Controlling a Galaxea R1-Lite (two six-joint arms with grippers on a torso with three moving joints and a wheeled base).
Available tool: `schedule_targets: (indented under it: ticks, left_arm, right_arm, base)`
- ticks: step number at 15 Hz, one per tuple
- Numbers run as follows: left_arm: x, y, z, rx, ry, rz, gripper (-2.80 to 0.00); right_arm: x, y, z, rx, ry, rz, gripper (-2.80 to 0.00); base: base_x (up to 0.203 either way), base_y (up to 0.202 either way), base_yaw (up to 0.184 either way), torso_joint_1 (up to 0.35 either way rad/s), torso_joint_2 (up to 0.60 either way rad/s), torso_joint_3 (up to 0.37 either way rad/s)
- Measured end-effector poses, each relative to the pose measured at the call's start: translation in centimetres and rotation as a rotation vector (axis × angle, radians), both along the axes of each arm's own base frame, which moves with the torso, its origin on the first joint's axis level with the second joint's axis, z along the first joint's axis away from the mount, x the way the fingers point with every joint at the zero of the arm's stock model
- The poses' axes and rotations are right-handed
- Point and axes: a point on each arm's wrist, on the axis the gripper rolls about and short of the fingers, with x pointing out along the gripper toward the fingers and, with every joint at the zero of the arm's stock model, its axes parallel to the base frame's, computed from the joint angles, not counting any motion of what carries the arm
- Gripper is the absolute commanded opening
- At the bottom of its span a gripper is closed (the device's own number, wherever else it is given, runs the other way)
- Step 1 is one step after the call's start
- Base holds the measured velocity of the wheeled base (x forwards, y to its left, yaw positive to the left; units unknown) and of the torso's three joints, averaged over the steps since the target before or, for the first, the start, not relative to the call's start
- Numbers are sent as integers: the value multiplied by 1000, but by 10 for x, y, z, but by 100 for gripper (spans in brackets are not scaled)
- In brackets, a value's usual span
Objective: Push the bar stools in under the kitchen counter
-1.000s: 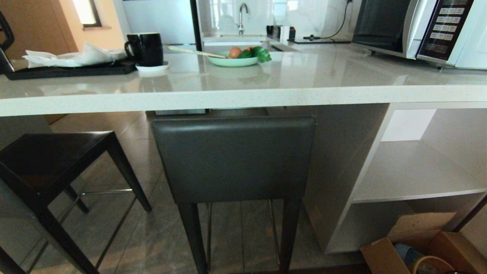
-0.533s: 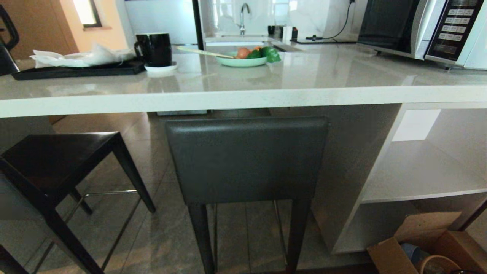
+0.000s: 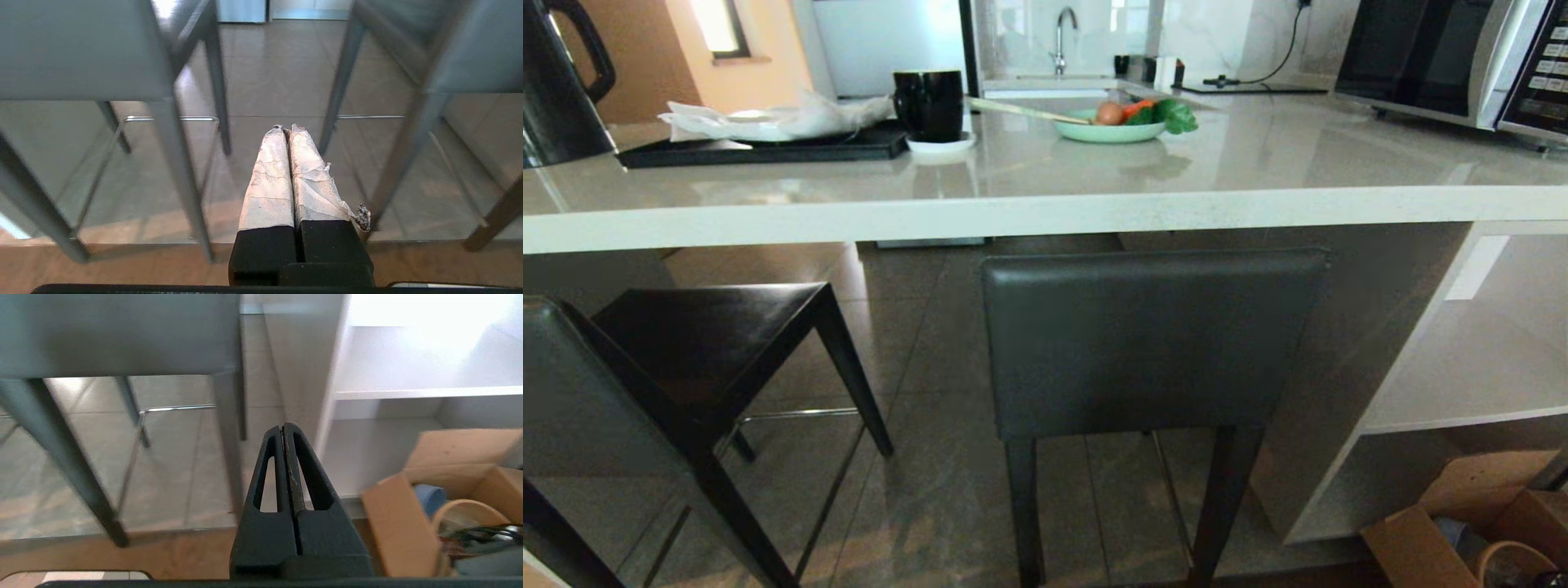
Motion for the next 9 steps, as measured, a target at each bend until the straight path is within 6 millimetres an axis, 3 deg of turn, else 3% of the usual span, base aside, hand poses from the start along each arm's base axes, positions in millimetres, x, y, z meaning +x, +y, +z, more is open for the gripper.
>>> schedule_targets:
  ticks: [6, 9]
  left_arm:
    - [0, 0, 0, 0, 1, -1, -280]
    - [0, 0, 0, 0, 1, -1, -280]
  right_arm:
    - [0, 0, 0, 0, 1, -1, -280]
    - [0, 0, 0, 0, 0, -1, -280]
  base:
    - [0, 193, -1, 3, 4, 5]
    - [0, 62, -2, 1, 1, -1]
